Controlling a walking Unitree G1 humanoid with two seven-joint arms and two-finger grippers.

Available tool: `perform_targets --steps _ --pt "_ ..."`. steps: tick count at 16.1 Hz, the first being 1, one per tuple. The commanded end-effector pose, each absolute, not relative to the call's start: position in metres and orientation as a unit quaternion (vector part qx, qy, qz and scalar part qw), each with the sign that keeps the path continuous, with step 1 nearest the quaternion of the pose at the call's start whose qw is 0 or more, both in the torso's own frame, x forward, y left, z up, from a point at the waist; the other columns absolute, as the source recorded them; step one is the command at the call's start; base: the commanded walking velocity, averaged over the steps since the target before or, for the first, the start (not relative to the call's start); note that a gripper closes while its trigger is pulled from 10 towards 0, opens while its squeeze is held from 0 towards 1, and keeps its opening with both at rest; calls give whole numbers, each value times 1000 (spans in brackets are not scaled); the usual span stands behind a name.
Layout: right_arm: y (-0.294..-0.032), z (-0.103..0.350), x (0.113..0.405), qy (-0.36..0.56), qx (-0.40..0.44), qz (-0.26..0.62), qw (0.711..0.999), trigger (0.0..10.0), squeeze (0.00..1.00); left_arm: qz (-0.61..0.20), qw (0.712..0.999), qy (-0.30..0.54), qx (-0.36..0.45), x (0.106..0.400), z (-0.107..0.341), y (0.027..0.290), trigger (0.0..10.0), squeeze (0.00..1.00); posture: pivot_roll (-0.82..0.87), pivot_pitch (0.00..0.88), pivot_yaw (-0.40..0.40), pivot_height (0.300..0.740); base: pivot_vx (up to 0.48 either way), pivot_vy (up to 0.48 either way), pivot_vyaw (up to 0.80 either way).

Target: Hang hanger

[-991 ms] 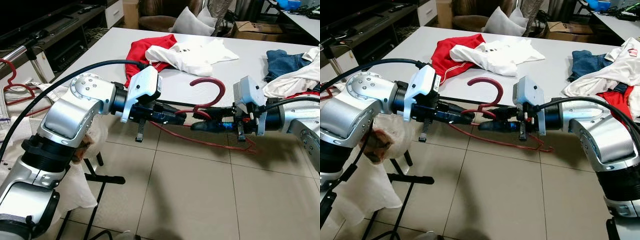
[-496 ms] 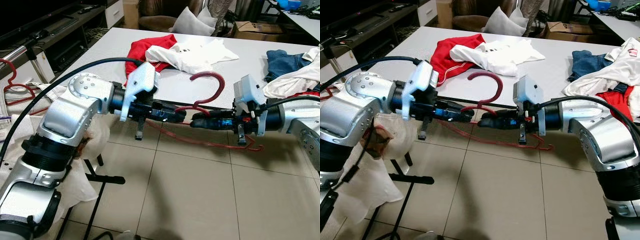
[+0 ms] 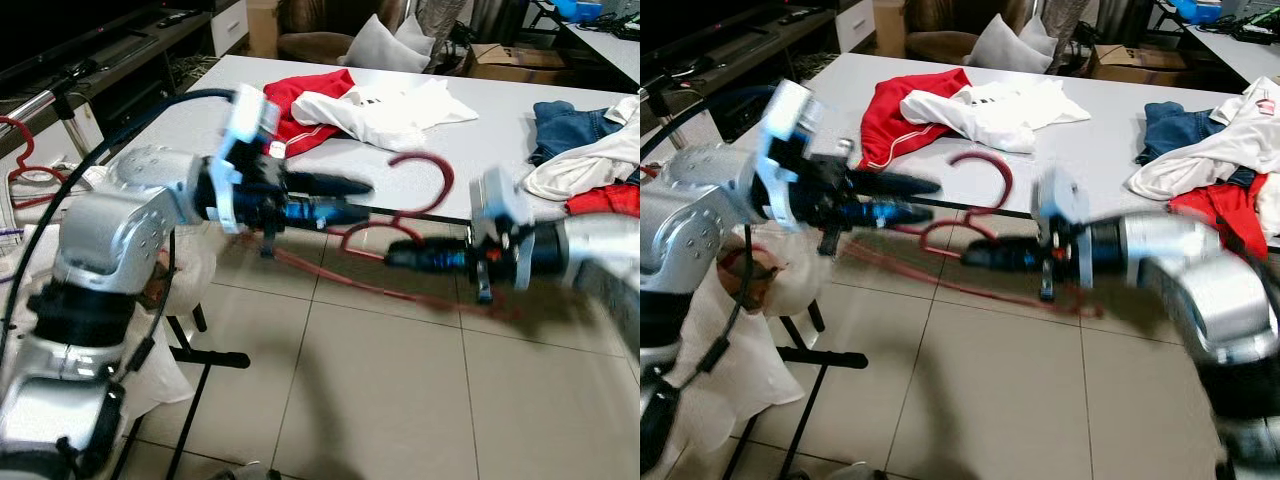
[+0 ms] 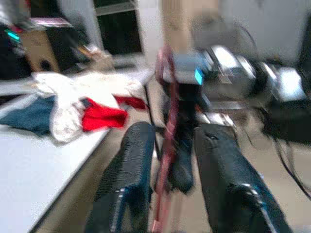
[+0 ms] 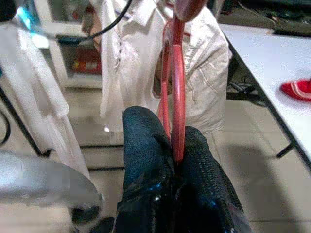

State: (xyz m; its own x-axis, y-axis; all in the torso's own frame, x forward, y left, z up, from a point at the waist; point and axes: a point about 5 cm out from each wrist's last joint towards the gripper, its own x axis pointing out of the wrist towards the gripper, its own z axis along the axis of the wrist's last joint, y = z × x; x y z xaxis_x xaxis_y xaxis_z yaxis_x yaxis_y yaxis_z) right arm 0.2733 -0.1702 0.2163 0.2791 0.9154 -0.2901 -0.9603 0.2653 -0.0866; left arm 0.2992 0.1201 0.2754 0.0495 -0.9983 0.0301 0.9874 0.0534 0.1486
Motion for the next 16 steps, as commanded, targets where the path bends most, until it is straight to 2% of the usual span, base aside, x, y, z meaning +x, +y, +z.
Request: perform_targets --steps 1,3,4,5,6,7,8,9,10,12,16 --pt "-172 220 271 75 -119 575 806 0 0 -664 742 -85 33 299 282 124 10000 1000 -157 0 -4 719 0 0 0" --pt "-177 201 268 73 -99 510 851 0 0 -589 803 -84 32 302 269 137 10000 1000 -153 0 -15 719 0 0 0" --pt "-177 194 266 71 -85 489 865 0 0 -559 824 -83 36 304 264 141 10000 1000 -148 0 -21 719 0 0 0" --pt "-177 183 264 70 -60 442 893 0 0 -505 859 -74 44 305 253 149 10000 1000 -145 0 -26 719 0 0 0" --pt "-178 165 265 64 -6 334 940 0 0 -444 894 -47 35 301 232 157 10000 1000 -144 0 -27 719 0 0 0" --pt "-180 161 267 65 0 299 952 0 0 -433 900 -37 34 299 225 158 10000 875 -140 0 -28 719 0 0 0" --pt "-181 151 268 76 13 233 969 3137 0 -386 921 -26 33 296 209 159 10000 114 -139 0 -19 719 0 0 0" --pt "-182 149 268 78 17 207 975 3137 0 -362 932 -25 30 295 203 160 10000 114 -140 0 -18 719 0 0 0" --pt "-184 142 270 75 49 138 986 10000 0 -292 956 -4 20 294 183 161 10000 82 -140 0 -18 719 0 0 0" --pt "-184 134 268 68 64 69 993 10000 0 -212 976 40 15 290 158 158 10000 90 -122 0 -21 719 0 -227 0" --pt "-177 131 267 68 93 34 993 10000 0 -208 977 36 37 287 152 141 10000 90 -112 0 -34 719 0 -466 0"
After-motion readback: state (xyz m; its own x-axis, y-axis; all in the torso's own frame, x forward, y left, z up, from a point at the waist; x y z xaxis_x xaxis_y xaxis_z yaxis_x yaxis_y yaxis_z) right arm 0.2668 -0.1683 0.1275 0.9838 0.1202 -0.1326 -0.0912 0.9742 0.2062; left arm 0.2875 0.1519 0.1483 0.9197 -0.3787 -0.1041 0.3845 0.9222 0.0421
